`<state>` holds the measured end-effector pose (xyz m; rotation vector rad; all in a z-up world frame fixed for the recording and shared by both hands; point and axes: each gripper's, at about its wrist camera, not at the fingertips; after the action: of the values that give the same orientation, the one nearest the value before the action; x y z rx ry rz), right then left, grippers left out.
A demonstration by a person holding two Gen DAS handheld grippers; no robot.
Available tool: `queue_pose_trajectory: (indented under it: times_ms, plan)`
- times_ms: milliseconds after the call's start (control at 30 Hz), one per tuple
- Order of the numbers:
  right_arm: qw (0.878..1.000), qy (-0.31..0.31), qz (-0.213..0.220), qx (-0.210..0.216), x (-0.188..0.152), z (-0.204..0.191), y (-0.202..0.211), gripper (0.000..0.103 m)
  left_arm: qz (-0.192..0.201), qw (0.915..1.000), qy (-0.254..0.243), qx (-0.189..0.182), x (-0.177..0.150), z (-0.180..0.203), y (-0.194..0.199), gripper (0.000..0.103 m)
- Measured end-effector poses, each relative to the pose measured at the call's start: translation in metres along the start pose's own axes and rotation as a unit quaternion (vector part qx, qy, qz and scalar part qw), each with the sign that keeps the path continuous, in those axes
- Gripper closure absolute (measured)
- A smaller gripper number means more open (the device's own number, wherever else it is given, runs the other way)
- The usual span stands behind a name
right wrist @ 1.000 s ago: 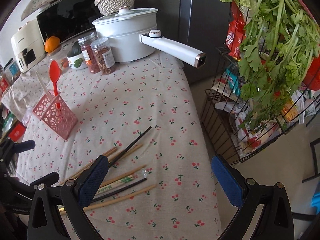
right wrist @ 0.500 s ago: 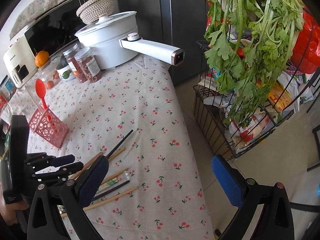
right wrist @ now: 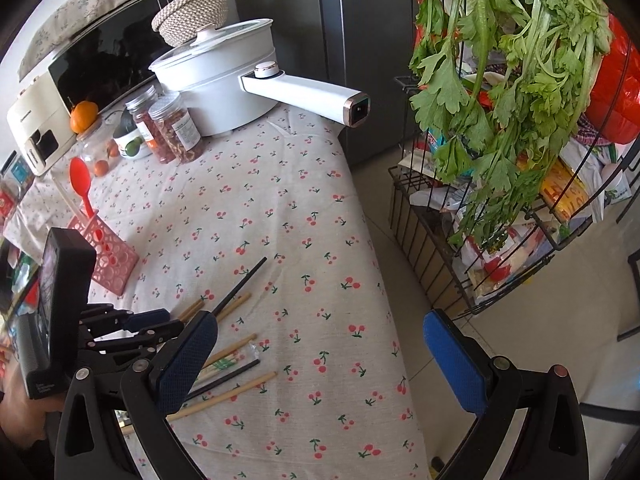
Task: Organize utensils
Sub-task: 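Move the left tool to the chopstick pile and grasp wooden chopsticks, then lift the wooden chopsticks with the left tool while the right tool grasps a black chopstick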
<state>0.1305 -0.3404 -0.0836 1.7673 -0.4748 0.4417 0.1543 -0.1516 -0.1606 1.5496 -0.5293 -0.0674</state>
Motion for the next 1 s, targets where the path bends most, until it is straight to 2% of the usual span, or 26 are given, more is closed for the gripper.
queue_pose_trajectory:
  times_ms: [33,100,167,267,567,767,867,900,1000]
  plan:
    - [1.000,0.000,-0.001,0.000,0.000,-0.001,-0.001,0.000,-0.001,1.0000,-0.009,0.004,0.000,0.003,0.000,0.082]
    - [1.000,0.002,-0.005,-0.001,0.000,-0.003,-0.004,0.000,-0.002,0.9997,-0.019,0.015,-0.001,0.003,0.000,0.089]
    - [1.000,0.001,-0.010,-0.001,0.000,-0.005,-0.008,0.000,-0.002,0.9998,-0.014,0.016,0.000,0.002,0.001,0.089]
    - [1.000,-0.004,-0.017,0.001,0.000,-0.007,-0.013,0.000,0.022,0.9996,-0.010,0.016,-0.008,-0.010,0.016,0.090]
    - [0.999,-0.023,-0.045,0.009,0.006,-0.018,-0.038,0.000,0.093,0.9956,0.005,-0.007,-0.041,-0.054,0.090,0.094]
    - [0.995,-0.051,-0.075,0.033,0.009,-0.029,-0.063,0.000,0.133,0.9906,0.022,-0.025,-0.067,-0.083,0.121,0.094]
    - [0.992,-0.073,-0.088,0.044,0.012,-0.031,-0.078,0.000,0.167,0.9850,0.038,-0.025,-0.081,-0.096,0.129,0.094]
    - [0.992,-0.079,-0.091,0.044,0.013,-0.032,-0.085,0.000,0.170,0.9840,0.049,-0.020,-0.085,-0.101,0.129,0.094]
    - [0.991,-0.083,-0.101,0.034,0.016,-0.033,-0.105,0.001,0.162,0.9834,0.069,-0.045,-0.088,-0.113,0.128,0.094]
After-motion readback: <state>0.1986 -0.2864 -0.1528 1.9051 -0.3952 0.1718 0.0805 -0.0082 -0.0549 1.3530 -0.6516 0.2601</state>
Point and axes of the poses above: each gripper's, at about its wrist camera, not at the fingertips, and y roughly against the way its jaws point, z to its right, x to its top, and after that the axes turned 8 degrees about x, right-handed
